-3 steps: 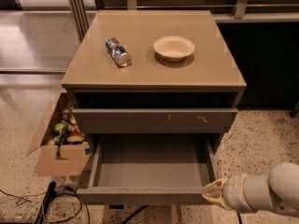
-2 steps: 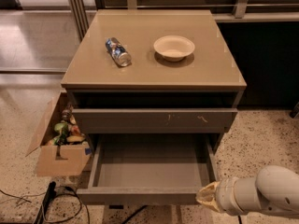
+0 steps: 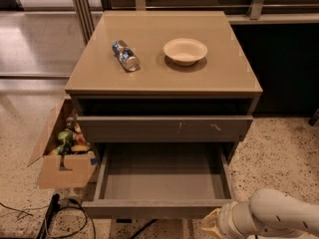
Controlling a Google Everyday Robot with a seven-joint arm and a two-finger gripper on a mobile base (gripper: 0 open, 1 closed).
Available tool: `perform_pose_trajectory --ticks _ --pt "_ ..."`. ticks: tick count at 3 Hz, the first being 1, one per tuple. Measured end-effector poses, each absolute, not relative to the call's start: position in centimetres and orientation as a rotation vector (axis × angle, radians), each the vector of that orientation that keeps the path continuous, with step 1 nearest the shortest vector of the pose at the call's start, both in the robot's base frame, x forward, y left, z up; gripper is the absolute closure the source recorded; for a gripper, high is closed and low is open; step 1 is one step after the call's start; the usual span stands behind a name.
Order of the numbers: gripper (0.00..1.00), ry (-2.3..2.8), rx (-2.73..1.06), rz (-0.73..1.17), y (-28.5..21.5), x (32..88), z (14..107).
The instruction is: Close middle drawer
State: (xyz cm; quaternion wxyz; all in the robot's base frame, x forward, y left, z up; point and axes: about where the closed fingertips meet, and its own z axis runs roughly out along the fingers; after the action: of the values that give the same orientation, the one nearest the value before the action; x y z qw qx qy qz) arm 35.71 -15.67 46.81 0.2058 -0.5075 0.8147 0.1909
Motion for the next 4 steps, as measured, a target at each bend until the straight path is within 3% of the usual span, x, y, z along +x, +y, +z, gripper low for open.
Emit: perform_pose_trajectory --ticks 2,4 --pt "1.00 2.230 -1.439 0.485 -11.9 38.3 41.1" --pt "0.58 2.229 -1.434 0.478 -11.9 38.5 41.1"
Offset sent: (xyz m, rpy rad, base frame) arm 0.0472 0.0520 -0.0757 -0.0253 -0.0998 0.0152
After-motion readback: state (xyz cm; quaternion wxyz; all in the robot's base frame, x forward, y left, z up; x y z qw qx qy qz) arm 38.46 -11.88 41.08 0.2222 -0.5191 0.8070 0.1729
